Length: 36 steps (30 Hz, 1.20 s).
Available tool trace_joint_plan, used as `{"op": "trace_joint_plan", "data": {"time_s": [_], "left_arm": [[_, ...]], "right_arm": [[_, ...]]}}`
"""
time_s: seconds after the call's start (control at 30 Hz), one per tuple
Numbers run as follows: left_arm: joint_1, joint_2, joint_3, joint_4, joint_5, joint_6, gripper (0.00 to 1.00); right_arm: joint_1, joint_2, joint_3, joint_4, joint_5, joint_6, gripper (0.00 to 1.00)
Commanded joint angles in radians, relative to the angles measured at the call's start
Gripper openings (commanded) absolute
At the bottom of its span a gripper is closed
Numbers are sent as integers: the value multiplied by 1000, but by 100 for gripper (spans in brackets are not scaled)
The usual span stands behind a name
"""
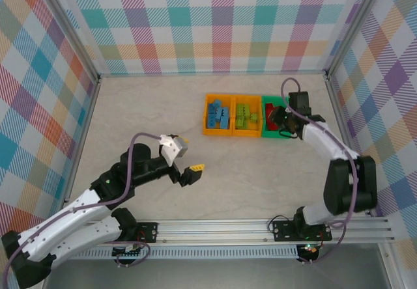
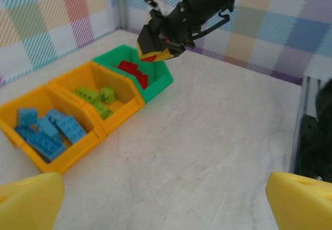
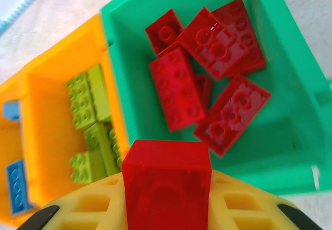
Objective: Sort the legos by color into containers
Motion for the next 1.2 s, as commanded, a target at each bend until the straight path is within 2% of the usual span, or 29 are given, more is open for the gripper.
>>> {"op": "trace_joint_plan", "data": {"time_s": [0.0, 0.1, 0.17, 0.27, 0.33, 0.5, 0.63, 0.67, 0.7, 0.8, 0.9, 0.97, 1.07, 1.17], "left_arm": [[6, 30, 17, 36, -104, -201, 100], [6, 48, 11, 13, -153, -262, 100], [7, 55, 11, -22, -205, -283, 100], [6, 58, 5, -61, -315, -299, 100], [8, 54, -14, -53, -389, -297, 100], [17, 80, -70, -1, -675, -273, 100], [63, 95, -144, 135, -781, -95, 100], [84, 99, -164, 174, -791, -61, 100], [108, 101, -181, 210, -796, -39, 100], [187, 105, -232, 300, -778, 16, 100], [256, 104, -276, 362, -774, 38, 100], [307, 99, -313, 406, -755, 42, 100], [374, 98, -369, 468, -696, 63, 100], [413, 111, -405, 505, -685, 75, 100]], "right_arm": [[-28, 99, 106, 24, -60, -22, 24], [-36, 149, 174, -8, -45, -28, 37], [-36, 162, 211, -46, -27, -36, 41], [-36, 139, 218, -71, -8, -39, 56], [-37, 102, 197, -73, -1, -46, 61], [-38, -67, 88, -74, 26, -88, 75], [-39, -282, -97, 14, 136, -174, 90], [-38, -342, -166, 70, 176, -205, 98], [-38, -390, -237, 131, 217, -233, 100], [-38, -524, -453, 371, 330, -338, 100], [-40, -564, -626, 634, 423, -414, 100], [-46, -513, -659, 692, 461, -413, 100], [-60, -363, -645, 744, 422, -434, 100], [-69, -225, -662, 923, 377, -461, 99]]}}
